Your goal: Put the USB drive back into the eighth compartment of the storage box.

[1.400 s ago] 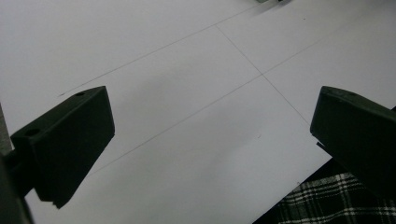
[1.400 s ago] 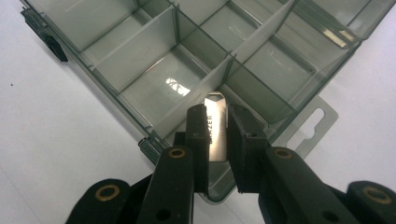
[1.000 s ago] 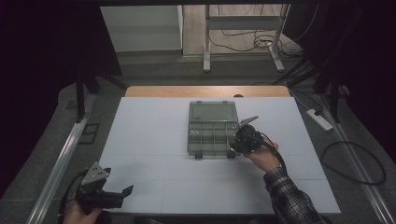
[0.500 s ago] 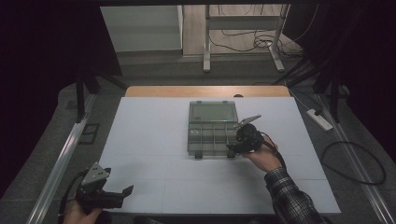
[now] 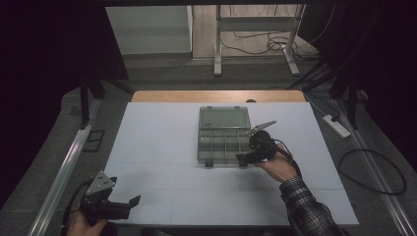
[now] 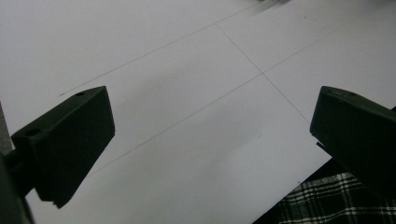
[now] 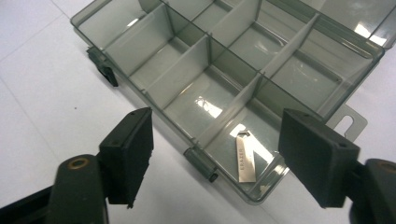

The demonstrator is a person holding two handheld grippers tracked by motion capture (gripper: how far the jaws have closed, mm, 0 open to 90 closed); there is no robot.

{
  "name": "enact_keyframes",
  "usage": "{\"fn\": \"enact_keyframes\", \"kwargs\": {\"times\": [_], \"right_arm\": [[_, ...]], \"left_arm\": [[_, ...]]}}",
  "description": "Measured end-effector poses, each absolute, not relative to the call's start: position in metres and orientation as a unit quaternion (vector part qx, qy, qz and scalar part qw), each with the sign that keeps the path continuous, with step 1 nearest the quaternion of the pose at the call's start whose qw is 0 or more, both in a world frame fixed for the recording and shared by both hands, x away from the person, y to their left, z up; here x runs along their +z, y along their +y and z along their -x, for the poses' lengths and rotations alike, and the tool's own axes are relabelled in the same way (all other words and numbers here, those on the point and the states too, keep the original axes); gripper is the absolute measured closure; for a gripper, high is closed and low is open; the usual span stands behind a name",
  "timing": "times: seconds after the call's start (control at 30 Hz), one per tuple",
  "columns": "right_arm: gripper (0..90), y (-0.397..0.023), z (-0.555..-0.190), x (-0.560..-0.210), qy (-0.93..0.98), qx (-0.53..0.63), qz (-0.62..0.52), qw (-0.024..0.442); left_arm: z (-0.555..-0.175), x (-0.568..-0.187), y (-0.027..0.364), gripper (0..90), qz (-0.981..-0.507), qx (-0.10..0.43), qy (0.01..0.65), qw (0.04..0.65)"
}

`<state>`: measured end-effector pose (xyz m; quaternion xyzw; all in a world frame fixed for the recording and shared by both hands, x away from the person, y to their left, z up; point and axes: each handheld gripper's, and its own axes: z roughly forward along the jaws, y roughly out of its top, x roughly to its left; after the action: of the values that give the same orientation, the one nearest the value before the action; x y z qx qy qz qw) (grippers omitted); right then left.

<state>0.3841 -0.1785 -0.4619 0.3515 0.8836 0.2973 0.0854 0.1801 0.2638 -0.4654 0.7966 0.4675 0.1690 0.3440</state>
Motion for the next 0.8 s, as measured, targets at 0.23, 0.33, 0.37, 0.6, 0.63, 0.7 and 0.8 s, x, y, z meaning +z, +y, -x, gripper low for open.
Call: {"fn": "enact_keyframes", "kwargs": {"times": [0.23, 0.33, 0.37, 0.6, 0.63, 0.7, 0.8], "right_arm": [[20.5, -0.18, -0.38, -0.458, 0.881, 0.308, -0.349, 0.078], [18.2, -0.182, -0.379, -0.456, 0.879, 0.314, -0.348, 0.081], [17.3, -0.182, -0.378, -0.455, 0.879, 0.314, -0.349, 0.081], [13.4, -0.183, -0.373, -0.453, 0.878, 0.322, -0.344, 0.085], [12.9, -0.183, -0.372, -0.453, 0.879, 0.32, -0.344, 0.085], [12.1, -0.184, -0.37, -0.453, 0.879, 0.322, -0.342, 0.084], [11.2, -0.185, -0.367, -0.452, 0.879, 0.322, -0.34, 0.085]], "left_arm": [[-0.18, -0.465, 0.264, 0.0, -0.797, 0.169, 0.467, 0.344], [-0.18, -0.465, 0.264, 0.0, -0.797, 0.17, 0.467, 0.343], [-0.18, -0.465, 0.264, 0.0, -0.797, 0.17, 0.467, 0.343], [-0.18, -0.465, 0.264, 0.0, -0.796, 0.169, 0.468, 0.344], [-0.18, -0.465, 0.264, 0.0, -0.796, 0.169, 0.468, 0.344], [-0.18, -0.465, 0.264, 0.0, -0.796, 0.169, 0.468, 0.344], [-0.18, -0.465, 0.264, 0.0, -0.796, 0.169, 0.468, 0.344]]}}
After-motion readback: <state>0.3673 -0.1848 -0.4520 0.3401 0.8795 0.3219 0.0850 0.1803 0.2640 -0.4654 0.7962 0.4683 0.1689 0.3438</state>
